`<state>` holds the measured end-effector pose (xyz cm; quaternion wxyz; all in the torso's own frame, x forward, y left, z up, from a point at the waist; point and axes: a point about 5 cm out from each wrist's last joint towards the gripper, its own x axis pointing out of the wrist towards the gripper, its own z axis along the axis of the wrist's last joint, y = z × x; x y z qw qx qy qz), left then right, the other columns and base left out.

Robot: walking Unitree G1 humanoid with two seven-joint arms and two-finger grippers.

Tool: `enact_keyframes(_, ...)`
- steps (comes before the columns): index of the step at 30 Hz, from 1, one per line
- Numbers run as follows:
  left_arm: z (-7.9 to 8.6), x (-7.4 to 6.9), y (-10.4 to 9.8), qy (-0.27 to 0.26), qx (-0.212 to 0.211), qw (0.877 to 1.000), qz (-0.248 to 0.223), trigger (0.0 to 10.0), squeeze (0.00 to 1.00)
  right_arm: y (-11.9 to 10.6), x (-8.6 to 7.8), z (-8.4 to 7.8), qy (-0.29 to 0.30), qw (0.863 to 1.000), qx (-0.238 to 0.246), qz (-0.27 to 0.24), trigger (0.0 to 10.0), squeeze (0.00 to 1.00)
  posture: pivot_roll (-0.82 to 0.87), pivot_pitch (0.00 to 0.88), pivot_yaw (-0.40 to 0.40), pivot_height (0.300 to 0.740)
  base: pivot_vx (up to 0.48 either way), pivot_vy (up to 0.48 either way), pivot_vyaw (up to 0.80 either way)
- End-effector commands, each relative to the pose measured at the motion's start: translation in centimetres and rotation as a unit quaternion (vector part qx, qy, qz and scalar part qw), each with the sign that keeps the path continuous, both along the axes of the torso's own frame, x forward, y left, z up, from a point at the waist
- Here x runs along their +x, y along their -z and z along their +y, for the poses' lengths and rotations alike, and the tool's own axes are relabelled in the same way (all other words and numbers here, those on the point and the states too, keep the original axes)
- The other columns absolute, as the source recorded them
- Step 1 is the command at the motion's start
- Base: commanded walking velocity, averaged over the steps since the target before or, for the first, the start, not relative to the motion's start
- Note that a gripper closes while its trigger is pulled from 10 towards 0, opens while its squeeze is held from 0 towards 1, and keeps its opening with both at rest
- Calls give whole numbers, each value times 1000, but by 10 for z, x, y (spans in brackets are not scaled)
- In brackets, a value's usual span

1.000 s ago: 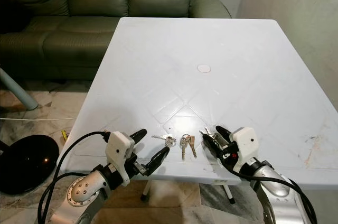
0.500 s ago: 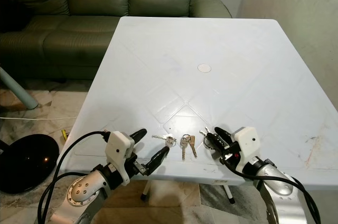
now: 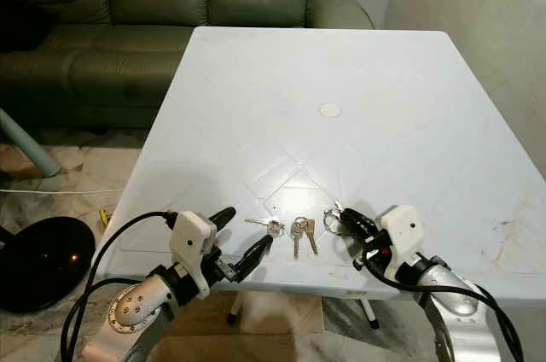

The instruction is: Hang keys on a hook

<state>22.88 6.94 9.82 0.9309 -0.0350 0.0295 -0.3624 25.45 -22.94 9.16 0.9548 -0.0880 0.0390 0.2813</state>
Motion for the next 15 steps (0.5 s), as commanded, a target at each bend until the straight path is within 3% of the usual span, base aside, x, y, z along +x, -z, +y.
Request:
enact_keyframes(1, -1, 0, -4, 5, 0, 1000, -11, 10000, 0, 4, -3, -3, 0, 1000, -7, 11, 0, 0, 94, 108, -13, 740, 0, 0, 0)
enact_keyframes(4, -2, 5, -5, -12, -5, 1000, -12, 10000, 0, 0, -2, 0, 13, 1000, 22, -1, 0, 0, 95, 108, -15, 740, 0, 0, 0)
enact_keyframes(7, -10, 21, -11, -50, -13, 999, -20, 10000, 0, -14, 8, 6, 57, 992, 111, -32, 0, 0, 99, 97, -23, 740, 0, 0, 0)
enact_keyframes(12, -19, 34, -16, -59, -16, 998, -25, 10000, 0, -17, 13, 16, 78, 988, 124, -48, 0, 0, 99, 88, -26, 740, 0, 0, 0)
enact_keyframes(15, -21, 55, -23, -104, -38, 994, -14, 10000, 0, -26, 21, 29, 111, 978, 158, -78, 0, 0, 88, 70, -22, 740, 0, 0, 0)
